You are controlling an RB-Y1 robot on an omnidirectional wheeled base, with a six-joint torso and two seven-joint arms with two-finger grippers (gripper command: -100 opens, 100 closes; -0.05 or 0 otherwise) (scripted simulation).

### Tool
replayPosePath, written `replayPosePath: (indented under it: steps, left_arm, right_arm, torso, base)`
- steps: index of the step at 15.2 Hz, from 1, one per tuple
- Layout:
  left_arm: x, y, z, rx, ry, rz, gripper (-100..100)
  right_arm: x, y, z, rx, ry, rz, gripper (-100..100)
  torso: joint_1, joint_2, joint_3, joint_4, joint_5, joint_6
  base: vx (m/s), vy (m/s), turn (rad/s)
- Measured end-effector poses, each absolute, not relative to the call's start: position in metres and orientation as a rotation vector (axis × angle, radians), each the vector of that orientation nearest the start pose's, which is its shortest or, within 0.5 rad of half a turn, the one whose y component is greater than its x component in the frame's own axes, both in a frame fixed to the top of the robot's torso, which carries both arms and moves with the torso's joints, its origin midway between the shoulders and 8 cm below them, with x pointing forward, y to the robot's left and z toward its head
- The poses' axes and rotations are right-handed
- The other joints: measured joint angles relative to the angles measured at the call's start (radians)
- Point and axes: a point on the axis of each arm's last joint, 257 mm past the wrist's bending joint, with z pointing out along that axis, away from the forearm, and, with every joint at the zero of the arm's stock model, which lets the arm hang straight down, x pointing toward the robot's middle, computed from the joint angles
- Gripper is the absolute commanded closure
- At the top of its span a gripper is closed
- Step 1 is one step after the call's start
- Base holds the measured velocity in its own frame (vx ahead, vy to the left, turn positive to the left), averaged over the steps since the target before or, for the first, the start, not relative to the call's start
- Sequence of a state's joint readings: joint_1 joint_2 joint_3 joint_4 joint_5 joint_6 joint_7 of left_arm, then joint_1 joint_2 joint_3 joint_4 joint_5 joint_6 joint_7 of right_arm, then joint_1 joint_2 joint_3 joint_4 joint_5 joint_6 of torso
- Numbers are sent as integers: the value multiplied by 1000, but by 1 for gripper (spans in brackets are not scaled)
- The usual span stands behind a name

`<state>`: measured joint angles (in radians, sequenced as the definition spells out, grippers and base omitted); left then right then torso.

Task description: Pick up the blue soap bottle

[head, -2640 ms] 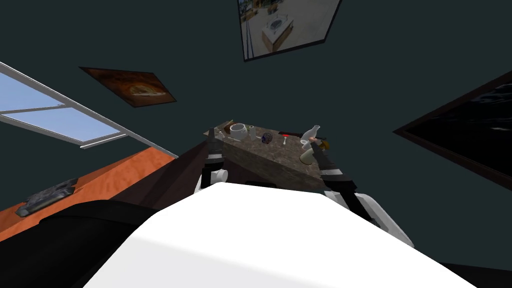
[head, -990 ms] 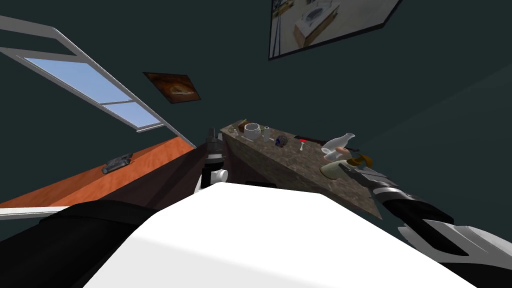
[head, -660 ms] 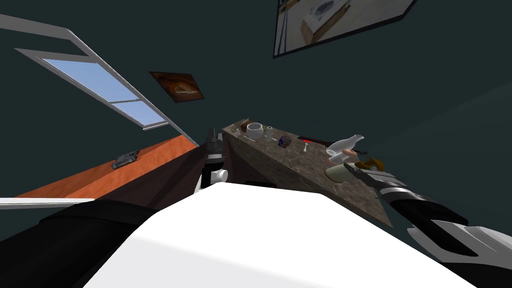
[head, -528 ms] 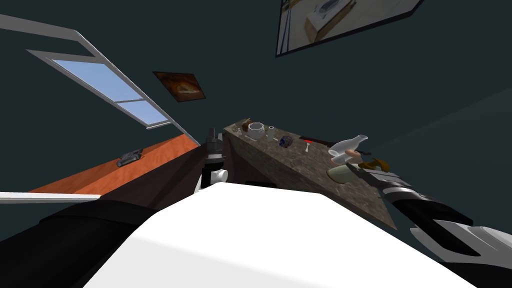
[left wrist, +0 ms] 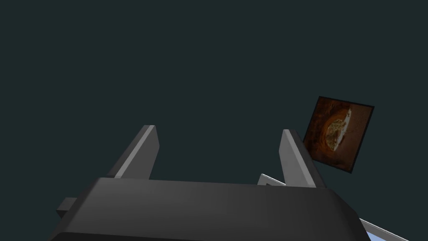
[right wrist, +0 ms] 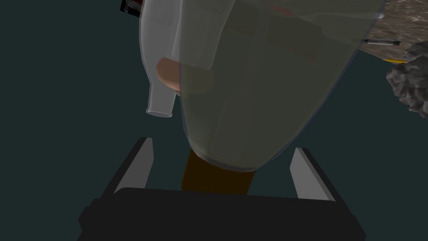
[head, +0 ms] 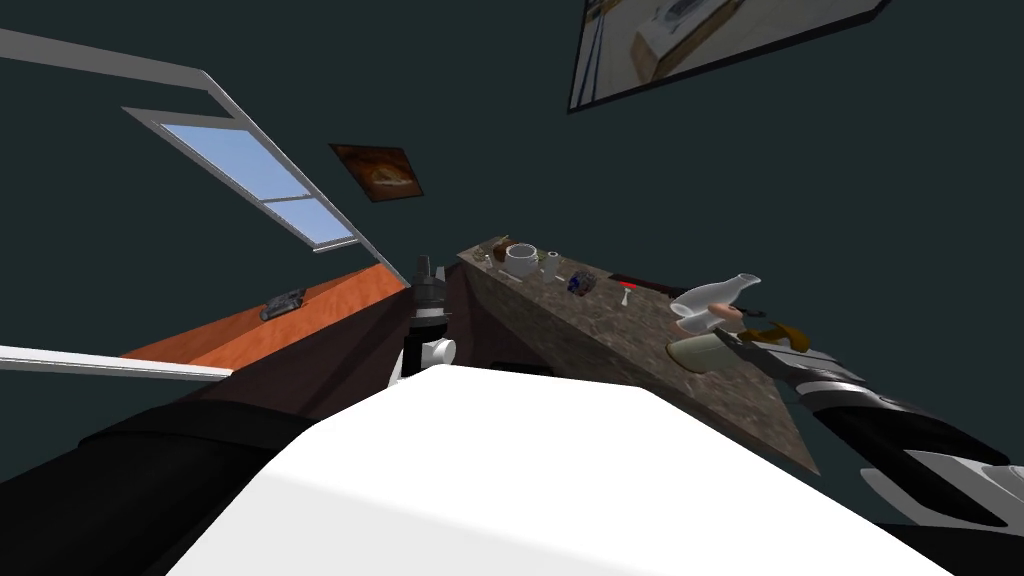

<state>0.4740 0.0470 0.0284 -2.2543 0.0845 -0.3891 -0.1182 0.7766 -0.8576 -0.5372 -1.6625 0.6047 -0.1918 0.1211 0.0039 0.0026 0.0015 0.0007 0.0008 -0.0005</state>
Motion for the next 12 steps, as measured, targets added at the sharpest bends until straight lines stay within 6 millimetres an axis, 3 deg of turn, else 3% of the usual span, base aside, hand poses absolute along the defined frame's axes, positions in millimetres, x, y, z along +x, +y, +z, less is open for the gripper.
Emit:
replayPosePath:
  steps: [12]
  left_arm:
    - [366,296,1,-715,710,-1203,0]
  right_arm:
    - [268,-719,-175,199,1829,-436,-100]
  torso:
    - [-2,0,0,0,0,1]
  base:
    - [-26,51,83]
